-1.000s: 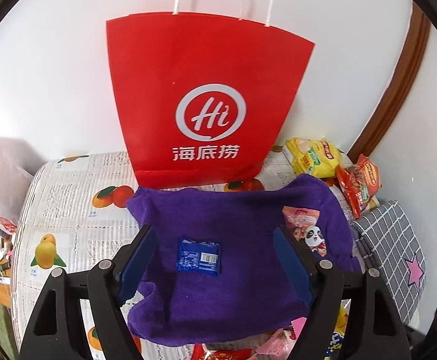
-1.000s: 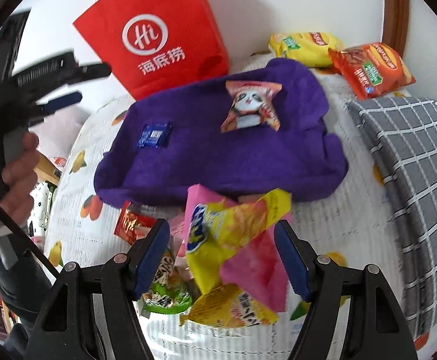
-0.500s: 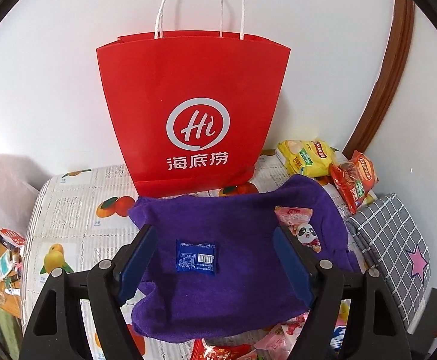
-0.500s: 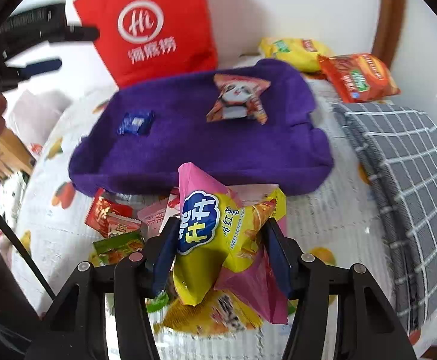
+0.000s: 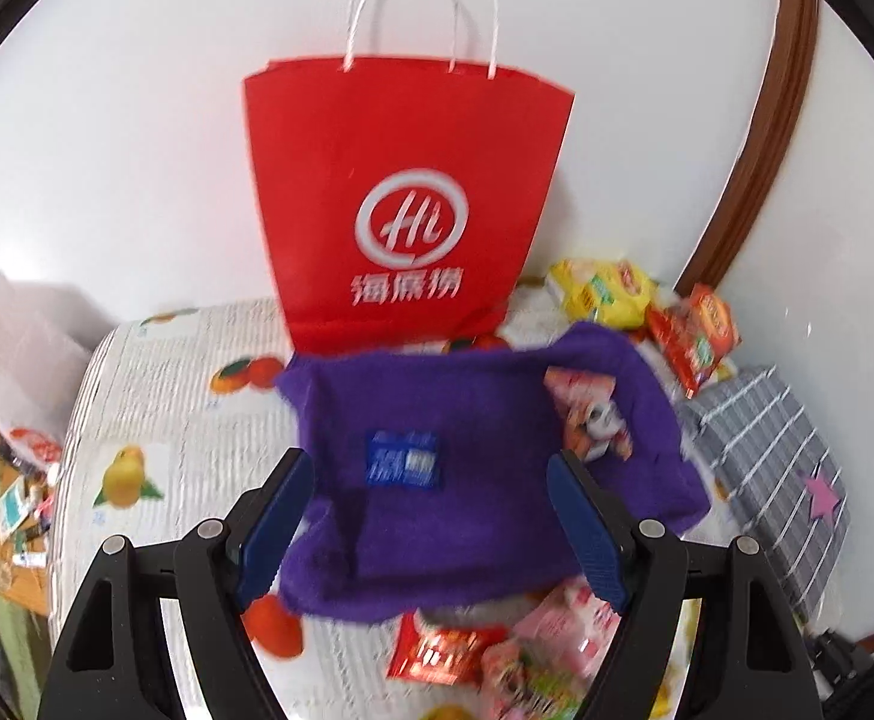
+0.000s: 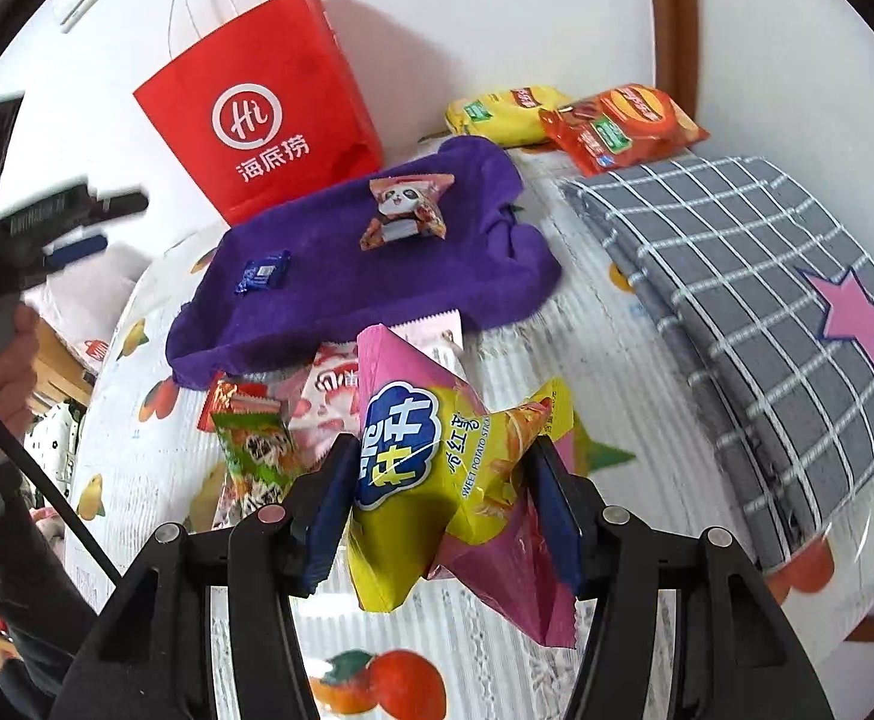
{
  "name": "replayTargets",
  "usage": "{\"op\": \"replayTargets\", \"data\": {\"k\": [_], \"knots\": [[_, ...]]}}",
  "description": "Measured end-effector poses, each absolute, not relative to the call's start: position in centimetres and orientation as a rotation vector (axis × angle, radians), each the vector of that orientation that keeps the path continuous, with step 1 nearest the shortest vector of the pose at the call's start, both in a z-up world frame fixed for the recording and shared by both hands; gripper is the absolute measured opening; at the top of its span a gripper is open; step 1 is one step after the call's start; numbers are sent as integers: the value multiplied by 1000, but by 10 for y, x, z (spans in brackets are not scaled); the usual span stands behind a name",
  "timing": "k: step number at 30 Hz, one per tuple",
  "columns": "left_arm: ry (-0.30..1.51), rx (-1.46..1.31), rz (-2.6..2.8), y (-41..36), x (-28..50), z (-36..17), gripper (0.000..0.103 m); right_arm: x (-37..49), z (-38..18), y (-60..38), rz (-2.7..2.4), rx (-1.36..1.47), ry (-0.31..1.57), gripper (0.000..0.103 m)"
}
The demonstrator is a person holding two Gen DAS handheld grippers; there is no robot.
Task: Organize snacks
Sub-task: 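Grasp the red snack packet with the left tool while the right tool holds the chip bag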
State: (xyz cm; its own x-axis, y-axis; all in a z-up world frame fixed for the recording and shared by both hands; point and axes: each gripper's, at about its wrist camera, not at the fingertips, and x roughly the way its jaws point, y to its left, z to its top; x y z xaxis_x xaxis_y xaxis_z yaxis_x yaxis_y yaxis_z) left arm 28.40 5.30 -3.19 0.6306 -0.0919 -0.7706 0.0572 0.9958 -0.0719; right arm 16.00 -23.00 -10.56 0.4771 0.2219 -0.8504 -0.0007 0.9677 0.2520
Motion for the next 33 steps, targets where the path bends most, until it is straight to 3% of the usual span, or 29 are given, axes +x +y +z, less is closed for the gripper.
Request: {"op": "replayTargets", "data": {"k": [13, 20, 33], "knots": [[1078, -38, -130, 63, 232, -129, 77, 133, -99, -222, 209, 293, 1014, 57], [1076, 128, -59, 48, 230, -155, 77, 132, -104, -230, 186, 287, 1020, 57], [1133, 64, -172, 27, 245, -180, 79, 144, -126, -226, 203, 307, 1067, 57]]}}
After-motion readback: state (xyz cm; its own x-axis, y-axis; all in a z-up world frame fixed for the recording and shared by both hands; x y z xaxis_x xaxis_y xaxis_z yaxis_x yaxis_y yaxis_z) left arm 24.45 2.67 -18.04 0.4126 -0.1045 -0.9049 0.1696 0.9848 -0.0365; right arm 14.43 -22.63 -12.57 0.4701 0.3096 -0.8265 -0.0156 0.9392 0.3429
